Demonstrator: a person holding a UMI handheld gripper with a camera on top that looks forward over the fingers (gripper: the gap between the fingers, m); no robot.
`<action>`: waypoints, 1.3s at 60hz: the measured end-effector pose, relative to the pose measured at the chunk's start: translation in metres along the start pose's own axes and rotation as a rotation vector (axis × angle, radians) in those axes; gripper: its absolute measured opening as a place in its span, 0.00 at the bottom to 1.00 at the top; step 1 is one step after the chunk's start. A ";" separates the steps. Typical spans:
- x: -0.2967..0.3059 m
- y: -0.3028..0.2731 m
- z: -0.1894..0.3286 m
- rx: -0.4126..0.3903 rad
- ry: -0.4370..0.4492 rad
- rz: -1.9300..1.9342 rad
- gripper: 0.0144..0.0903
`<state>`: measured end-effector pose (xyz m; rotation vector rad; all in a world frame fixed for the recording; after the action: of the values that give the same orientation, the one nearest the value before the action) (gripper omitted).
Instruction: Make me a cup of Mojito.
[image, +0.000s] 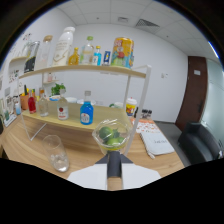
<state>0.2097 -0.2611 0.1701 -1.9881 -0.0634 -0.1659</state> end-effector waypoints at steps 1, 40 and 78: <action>0.002 0.008 0.004 -0.016 -0.006 0.016 0.02; 0.047 0.170 0.059 -0.335 -0.084 0.183 0.07; -0.049 -0.002 -0.047 0.004 -0.016 0.179 0.94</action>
<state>0.1571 -0.3015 0.1841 -1.9794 0.1031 -0.0342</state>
